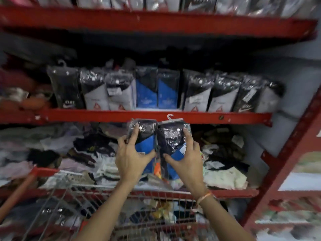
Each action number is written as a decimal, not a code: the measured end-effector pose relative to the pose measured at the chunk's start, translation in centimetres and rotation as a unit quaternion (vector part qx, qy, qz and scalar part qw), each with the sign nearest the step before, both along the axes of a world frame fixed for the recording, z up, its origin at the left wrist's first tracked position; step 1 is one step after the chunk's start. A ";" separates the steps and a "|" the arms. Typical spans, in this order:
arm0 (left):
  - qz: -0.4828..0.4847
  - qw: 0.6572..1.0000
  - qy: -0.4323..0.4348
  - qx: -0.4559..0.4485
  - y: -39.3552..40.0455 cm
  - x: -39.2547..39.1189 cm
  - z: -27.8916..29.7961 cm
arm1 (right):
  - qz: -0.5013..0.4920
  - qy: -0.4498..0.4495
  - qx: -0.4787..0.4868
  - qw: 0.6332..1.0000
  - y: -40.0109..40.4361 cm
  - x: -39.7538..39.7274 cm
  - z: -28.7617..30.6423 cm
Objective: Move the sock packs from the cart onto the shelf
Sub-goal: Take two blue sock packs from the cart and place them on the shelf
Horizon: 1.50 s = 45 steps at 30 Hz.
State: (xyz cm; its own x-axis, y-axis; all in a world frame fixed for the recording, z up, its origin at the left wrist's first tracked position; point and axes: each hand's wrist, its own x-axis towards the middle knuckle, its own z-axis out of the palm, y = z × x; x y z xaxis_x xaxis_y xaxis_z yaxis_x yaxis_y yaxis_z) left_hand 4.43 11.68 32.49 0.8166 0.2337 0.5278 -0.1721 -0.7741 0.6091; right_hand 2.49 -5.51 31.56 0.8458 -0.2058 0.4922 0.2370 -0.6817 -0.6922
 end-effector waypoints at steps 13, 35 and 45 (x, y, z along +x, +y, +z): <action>0.055 0.980 -0.189 -0.003 -3.2 10.4 14.9 | 0.005 -0.180 0.049 0.982 -0.6 11.4 13.6; 0.072 0.974 -0.126 0.174 -3.5 14.7 9.8 | -0.059 -0.188 -0.154 0.968 1.4 16.9 9.1; 0.016 0.904 -0.044 0.425 -1.1 16.3 13.6 | -0.017 -0.043 -0.468 0.883 -2.2 17.9 15.2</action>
State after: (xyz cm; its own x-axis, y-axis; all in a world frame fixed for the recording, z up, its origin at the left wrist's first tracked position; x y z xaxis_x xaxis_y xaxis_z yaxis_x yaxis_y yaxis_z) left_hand 20.74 10.57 46.12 0.7630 -0.2637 0.5901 -0.1595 -0.9616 -0.2235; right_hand 20.39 -7.74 46.75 0.7984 0.3000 0.5220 0.2294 -0.9532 0.1968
